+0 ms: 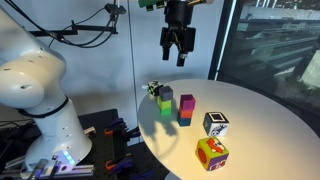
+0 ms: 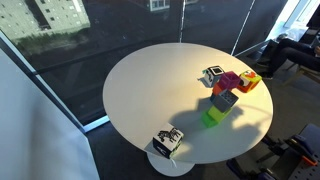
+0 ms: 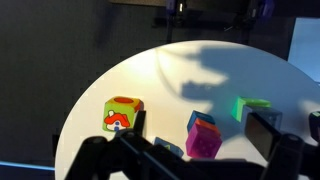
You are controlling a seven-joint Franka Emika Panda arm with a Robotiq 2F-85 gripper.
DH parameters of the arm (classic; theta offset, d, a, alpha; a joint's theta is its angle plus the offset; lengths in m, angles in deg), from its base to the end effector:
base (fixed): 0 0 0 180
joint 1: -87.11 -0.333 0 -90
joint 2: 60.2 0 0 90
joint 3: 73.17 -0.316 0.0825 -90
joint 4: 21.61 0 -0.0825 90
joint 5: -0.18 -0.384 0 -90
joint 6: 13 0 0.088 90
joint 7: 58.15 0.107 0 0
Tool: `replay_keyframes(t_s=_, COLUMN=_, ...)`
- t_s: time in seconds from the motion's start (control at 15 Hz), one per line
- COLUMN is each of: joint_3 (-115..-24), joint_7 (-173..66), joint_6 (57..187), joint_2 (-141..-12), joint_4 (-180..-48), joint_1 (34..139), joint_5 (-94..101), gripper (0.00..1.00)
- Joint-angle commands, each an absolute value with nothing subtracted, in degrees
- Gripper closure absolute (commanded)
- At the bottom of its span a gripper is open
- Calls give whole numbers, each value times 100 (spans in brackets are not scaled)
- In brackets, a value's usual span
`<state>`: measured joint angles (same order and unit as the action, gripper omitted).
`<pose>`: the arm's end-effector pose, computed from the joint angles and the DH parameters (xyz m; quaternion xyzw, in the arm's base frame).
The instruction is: Remove the top soft block from the bottom soft toy block
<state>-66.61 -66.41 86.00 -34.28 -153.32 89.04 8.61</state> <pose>0.3967 -0.0772 0.5105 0.9969 0.0211 -0.0659 0.0380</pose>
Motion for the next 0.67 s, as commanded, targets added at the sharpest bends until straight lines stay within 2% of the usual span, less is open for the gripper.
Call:
replay_keyframes(t_s=0.0, joint_3=-6611, joint_7=-6783, joint_6=8732, joint_2=-3039, joint_4=-15584, joint_1=8933, joint_5=630, gripper=0)
replay_keyframes(t_s=0.6, joint_3=-6670, joint_7=-6662, joint_6=8814, joint_2=-3073, joint_4=-15649, joint_1=8959, joint_5=616, gripper=0)
